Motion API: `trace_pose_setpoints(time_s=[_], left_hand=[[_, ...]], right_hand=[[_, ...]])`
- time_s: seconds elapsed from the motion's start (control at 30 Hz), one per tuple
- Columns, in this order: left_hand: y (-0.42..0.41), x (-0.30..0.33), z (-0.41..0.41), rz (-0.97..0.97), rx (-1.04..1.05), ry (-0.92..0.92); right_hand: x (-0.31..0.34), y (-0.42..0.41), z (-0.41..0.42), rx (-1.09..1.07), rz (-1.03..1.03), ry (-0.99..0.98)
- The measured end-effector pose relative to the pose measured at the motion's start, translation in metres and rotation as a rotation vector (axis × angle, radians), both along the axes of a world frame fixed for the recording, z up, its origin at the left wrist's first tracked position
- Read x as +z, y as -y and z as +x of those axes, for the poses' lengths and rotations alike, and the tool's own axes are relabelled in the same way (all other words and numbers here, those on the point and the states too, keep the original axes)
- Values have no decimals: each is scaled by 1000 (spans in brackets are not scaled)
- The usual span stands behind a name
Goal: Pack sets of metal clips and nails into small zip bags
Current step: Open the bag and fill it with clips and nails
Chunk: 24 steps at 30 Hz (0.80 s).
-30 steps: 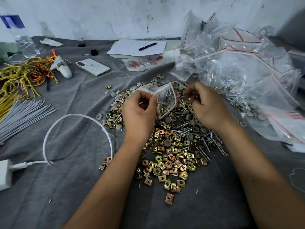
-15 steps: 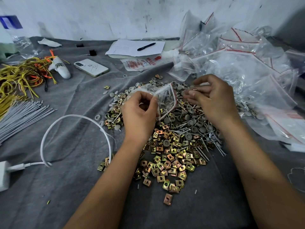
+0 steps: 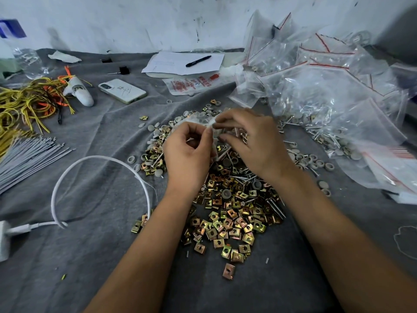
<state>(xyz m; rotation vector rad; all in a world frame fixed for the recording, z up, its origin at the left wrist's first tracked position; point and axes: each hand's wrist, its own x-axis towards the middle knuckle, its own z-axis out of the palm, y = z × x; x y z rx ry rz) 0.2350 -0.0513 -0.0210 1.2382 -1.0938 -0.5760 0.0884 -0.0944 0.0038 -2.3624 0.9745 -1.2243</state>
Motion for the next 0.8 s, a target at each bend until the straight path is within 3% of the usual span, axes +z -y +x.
trace_pose_setpoints(time_s=[0.13,0.2,0.37,0.43,0.53,0.67,0.8], left_hand=[[0,0,1,6,22,-23],[1,0,2,6,30,-26],[0,1,2,10,52,-24],[1,1,2,8,51,-16],[0,1,2,10,50,-11],[-1,2,2,13,55,-8],[-1,3,1,3,50,-17]], right_hand=[[6,1,-16,-71,-37,24],[9,2,-30,-62,42,-8],[13,3,-50,-19,242,-492],[11,4,-49,23,290,-570],[9,6,-48,29,396,-585],[5,4,-42,47,333,-608],[7,2,-42,59,369,-450]])
